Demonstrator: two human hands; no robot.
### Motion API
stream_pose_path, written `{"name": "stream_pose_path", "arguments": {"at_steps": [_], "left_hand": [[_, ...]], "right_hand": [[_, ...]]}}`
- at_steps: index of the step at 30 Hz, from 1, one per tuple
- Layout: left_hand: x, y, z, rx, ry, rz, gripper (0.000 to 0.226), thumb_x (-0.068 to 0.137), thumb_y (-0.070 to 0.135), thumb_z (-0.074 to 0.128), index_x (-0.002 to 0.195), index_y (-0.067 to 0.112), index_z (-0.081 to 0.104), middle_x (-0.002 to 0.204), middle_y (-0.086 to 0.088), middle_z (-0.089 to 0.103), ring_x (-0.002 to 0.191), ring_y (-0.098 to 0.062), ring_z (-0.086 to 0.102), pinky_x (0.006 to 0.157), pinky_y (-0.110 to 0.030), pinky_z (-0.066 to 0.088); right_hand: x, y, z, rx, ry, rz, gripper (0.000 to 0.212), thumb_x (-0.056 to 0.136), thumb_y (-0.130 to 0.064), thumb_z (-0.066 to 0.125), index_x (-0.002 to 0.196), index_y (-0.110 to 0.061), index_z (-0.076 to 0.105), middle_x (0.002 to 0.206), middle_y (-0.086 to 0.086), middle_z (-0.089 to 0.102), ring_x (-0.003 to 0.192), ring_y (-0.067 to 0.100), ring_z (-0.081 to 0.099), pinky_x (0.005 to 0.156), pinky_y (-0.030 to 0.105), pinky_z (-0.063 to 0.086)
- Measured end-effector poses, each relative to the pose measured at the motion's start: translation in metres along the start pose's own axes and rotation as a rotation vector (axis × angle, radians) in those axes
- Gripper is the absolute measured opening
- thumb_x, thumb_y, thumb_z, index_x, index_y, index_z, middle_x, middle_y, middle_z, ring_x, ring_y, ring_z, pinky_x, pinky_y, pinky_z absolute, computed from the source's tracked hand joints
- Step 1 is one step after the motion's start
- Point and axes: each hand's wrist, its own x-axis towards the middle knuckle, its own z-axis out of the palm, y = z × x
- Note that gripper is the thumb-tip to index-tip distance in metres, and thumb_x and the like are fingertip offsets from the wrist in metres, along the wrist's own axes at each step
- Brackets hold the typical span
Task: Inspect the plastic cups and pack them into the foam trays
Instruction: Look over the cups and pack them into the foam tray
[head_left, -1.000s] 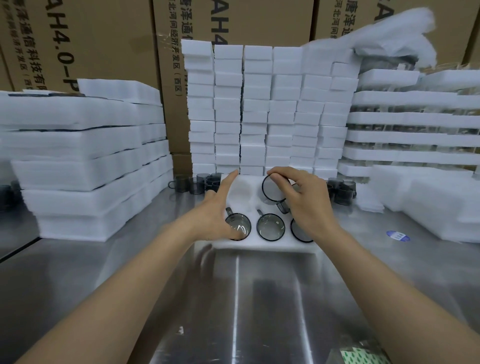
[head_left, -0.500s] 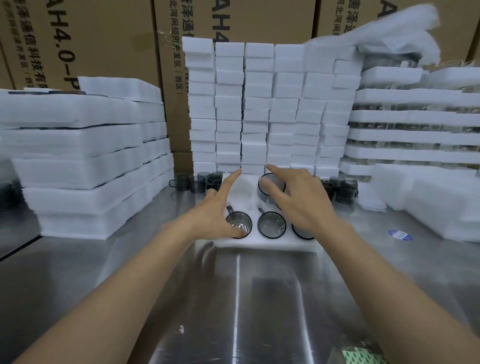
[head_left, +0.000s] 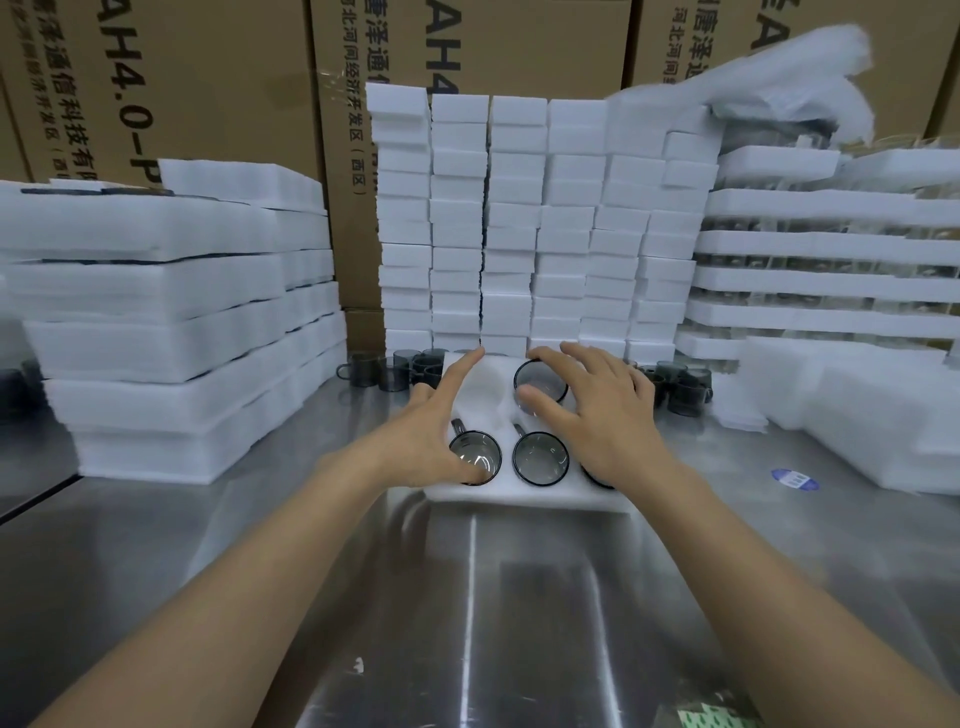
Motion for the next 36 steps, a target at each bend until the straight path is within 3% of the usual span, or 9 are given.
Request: {"name": "stream_pose_path", "arguments": {"at_steps": [6,10,13,16,19,25,29,33,36], "left_hand": [[-0.001,0.000,-0.001,-0.046,-0.009,-0.015,0.129,0.069,0.039,0.087,0.143,0.085,-0.009,0.124,-0.004,0.045,0.112,-0.032,0.063,0.102,-0.048,0.054],[0.000,-0.003,0.001,-0.088,0.004,-0.011,0.131,0.064,0.038,0.087,0.143,0.086,-0.007,0.121,-0.001,0.043,0.104,-0.032,0.066,0.091,-0.039,0.056],[0.003,-0.006,0.001,-0.155,-0.006,0.010,0.131,0.065,0.033,0.087,0.141,0.087,-0.005,0.143,-0.001,0.038,0.117,-0.029,0.061,0.086,-0.027,0.051],[0.006,-0.003,0.001,-0.285,-0.006,0.011,0.123,0.068,0.037,0.088,0.140,0.085,0.000,0.163,0.008,0.021,0.147,-0.019,0.035,0.113,-0.033,0.042],[0.009,0.001,0.003,-0.465,0.078,-0.020,0.115,0.073,0.049,0.088,0.153,0.070,0.008,0.161,0.027,0.014,0.153,-0.014,0.028,0.126,-0.044,0.029],[0.009,0.018,0.012,-0.687,0.330,-0.091,0.117,0.062,0.080,0.087,0.153,0.062,0.016,0.150,0.028,0.022,0.136,-0.006,0.032,0.105,-0.032,0.031],[0.007,0.018,0.012,-0.676,0.380,-0.114,0.122,0.060,0.075,0.093,0.155,0.059,0.020,0.154,0.024,0.025,0.137,-0.004,0.031,0.105,-0.031,0.032],[0.007,0.019,0.013,-0.694,0.417,-0.144,0.124,0.055,0.074,0.095,0.156,0.055,0.025,0.164,0.019,0.028,0.146,-0.012,0.037,0.113,-0.036,0.039],[0.009,0.020,0.015,-0.701,0.435,-0.149,0.124,0.054,0.072,0.096,0.156,0.053,0.028,0.151,0.023,0.033,0.147,-0.013,0.039,0.114,-0.037,0.040]], "right_hand": [[0.000,-0.001,0.007,-0.057,-0.075,0.111,0.067,0.093,-0.088,0.026,0.155,-0.064,0.027,0.172,-0.009,0.024,0.161,0.019,0.009,0.128,0.054,0.000],[-0.006,0.007,-0.002,0.019,-0.022,0.192,0.091,0.078,-0.102,0.020,0.158,-0.061,0.019,0.174,-0.009,0.019,0.162,0.016,0.008,0.128,0.052,-0.001],[-0.007,0.026,-0.015,0.107,0.047,0.345,0.106,0.069,-0.108,0.030,0.160,-0.054,0.025,0.175,-0.005,0.019,0.162,0.021,0.012,0.128,0.055,0.010],[-0.009,0.039,-0.023,0.485,-0.094,0.458,0.116,0.058,-0.104,0.059,0.157,-0.051,0.030,0.165,-0.013,0.041,0.151,0.021,0.040,0.119,0.048,0.037],[-0.010,0.036,-0.021,0.737,-0.166,0.471,0.103,0.051,-0.097,0.076,0.139,-0.051,0.048,0.129,-0.029,0.064,0.122,0.004,0.060,0.090,0.034,0.047],[-0.009,0.022,-0.021,0.883,-0.112,0.329,0.051,0.066,-0.076,0.086,0.107,-0.059,0.062,0.092,-0.051,0.062,0.089,-0.026,0.061,0.081,0.019,0.042],[-0.008,0.021,-0.016,0.903,-0.114,0.298,0.077,0.069,-0.073,0.087,0.122,-0.022,0.066,0.092,-0.021,0.072,0.091,0.000,0.070,0.080,0.022,0.048],[-0.009,0.021,-0.011,0.913,-0.083,0.295,0.015,0.082,-0.055,0.087,0.082,-0.046,0.075,0.077,-0.024,0.073,0.069,-0.012,0.067,0.061,0.006,0.050],[-0.010,0.019,-0.008,0.926,-0.054,0.299,0.017,0.081,-0.050,0.089,0.075,-0.049,0.073,0.073,-0.025,0.072,0.066,-0.012,0.066,0.057,0.006,0.049]]}}
